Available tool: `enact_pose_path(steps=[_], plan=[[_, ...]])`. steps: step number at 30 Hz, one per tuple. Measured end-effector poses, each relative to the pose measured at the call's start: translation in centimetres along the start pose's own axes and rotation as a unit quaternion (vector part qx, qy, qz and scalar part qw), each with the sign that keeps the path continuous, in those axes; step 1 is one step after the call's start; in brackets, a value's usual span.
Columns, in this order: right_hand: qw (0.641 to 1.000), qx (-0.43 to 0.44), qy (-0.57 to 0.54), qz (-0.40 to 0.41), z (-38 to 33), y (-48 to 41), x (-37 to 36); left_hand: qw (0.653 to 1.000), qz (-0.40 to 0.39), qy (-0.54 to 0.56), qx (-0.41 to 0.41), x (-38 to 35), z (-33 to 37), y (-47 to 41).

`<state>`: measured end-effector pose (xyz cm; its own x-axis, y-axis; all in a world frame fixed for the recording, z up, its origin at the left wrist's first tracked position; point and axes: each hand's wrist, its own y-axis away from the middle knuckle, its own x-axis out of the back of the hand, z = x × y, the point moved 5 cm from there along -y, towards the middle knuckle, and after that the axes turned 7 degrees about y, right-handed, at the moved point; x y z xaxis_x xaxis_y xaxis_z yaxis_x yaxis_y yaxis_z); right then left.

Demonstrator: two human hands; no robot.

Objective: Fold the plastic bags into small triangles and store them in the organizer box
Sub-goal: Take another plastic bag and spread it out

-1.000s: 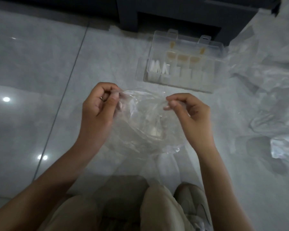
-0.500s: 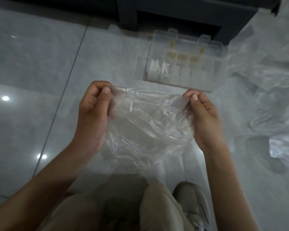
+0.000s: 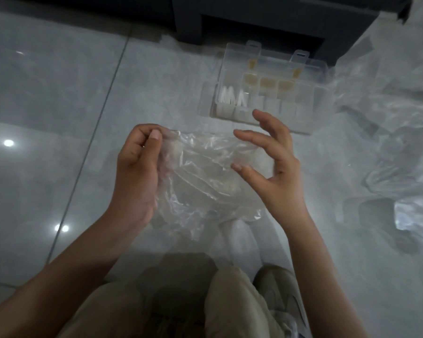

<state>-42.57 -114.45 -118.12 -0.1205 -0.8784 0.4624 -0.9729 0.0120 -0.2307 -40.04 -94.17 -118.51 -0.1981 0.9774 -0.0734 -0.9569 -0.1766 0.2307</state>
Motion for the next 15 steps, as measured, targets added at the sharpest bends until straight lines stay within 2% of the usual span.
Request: enact_pose_path(steps=[5, 8, 11, 13, 15], plan=[[0.999, 0.024, -0.027, 0.022, -0.4, 0.1, -0.1, 1.0, -0.001, 0.011, 0.007, -0.1, 0.0, -0.1], [0.998, -0.016, -0.04, 0.035, 0.1, 0.3, 0.0, 1.0, 0.01, 0.005, 0.015, 0.3, -0.4, -0.4], [0.989, -0.068, -0.117, 0.051, 0.8, 0.3, 0.2, 1.0, 0.03, 0.001, -0.004, 0.8, -0.4, -0.3], [0.96, -0.153, -0.225, 0.065, 1.6, 0.5, -0.3, 0.998, 0.028, -0.014, -0.058, 1.0, 0.5, -0.2], [0.897, -0.258, -0.352, 0.064, 2.5, 1.0, -1.8, 0.993, 0.004, -0.022, -0.117, 1.2, 1.4, 0.0]])
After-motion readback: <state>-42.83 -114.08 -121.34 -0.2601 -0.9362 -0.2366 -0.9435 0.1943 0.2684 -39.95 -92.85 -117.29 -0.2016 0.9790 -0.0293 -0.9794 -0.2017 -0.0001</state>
